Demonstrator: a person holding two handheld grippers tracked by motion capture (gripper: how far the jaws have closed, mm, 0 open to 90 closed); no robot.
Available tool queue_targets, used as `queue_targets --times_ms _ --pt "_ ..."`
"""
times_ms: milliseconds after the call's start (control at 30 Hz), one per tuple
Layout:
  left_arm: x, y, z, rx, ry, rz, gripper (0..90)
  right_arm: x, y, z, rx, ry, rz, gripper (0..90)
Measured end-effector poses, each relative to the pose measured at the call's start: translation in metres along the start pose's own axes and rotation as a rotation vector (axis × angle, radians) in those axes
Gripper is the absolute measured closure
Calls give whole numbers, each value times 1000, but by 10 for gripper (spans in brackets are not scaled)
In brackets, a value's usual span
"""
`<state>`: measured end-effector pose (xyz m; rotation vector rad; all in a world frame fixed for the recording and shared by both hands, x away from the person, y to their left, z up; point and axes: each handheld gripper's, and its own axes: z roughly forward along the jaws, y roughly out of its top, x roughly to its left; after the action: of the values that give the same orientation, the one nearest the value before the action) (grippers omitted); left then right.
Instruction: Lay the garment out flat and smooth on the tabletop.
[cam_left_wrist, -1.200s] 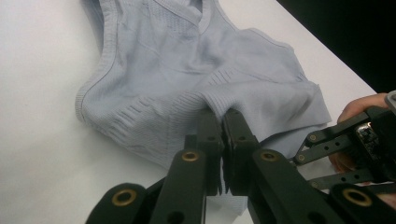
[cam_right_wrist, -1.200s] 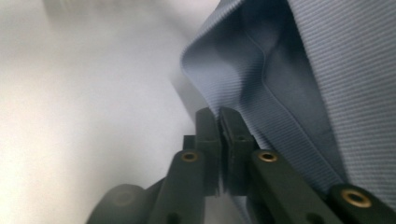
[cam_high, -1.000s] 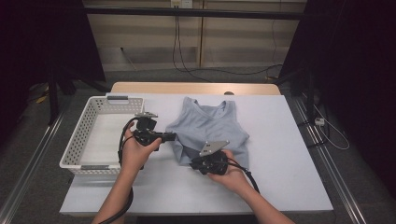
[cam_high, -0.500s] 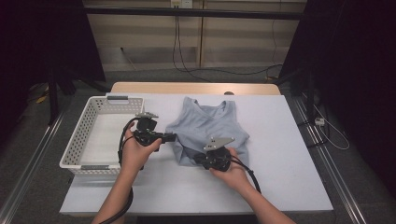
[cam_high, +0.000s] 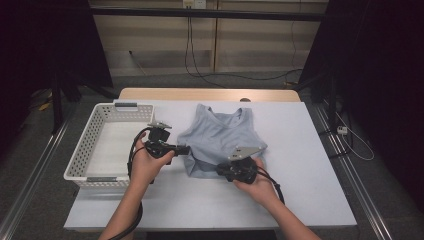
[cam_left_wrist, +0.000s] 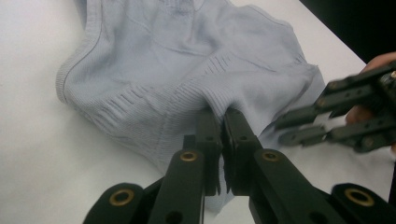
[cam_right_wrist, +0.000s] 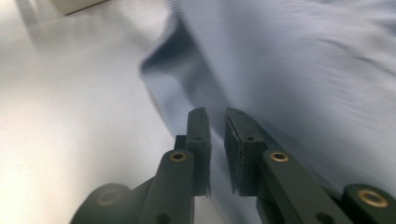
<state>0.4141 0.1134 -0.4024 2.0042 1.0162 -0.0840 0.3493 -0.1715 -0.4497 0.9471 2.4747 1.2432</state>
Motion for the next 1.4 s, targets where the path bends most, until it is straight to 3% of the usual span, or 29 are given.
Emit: queue_targets --times_ms 267,467,567,800,900,967,1000,1100,1233,1400 --pt "-1 -1 3 1 3 3 848 -22 -16 -37 -25 -90 52 745" --pt "-2 -1 3 1 8 9 819 -33 -29 -63 -33 -178 54 707" --pt "-3 -2 4 3 7 13 790 -39 -38 -72 -27 -200 72 700" --pt "-4 -3 4 22 12 20 752 -45 -59 -74 41 -263 105 655" --pt "-7 -4 4 25 27 28 689 -47 -63 -71 62 -261 119 684" --pt "-7 -5 3 28 35 38 639 -48 -63 -71 59 -231 119 846" --pt "-8 -5 3 31 41 38 607 -49 -62 -71 65 -226 114 879" --pt "-8 -5 -1 32 65 45 476 -52 -61 -71 67 -218 119 900" --pt "-8 -5 -7 15 78 41 372 -54 -60 -76 78 -240 104 900" --pt "-6 -8 -7 22 119 36 312 -62 -65 -89 69 -250 129 900"
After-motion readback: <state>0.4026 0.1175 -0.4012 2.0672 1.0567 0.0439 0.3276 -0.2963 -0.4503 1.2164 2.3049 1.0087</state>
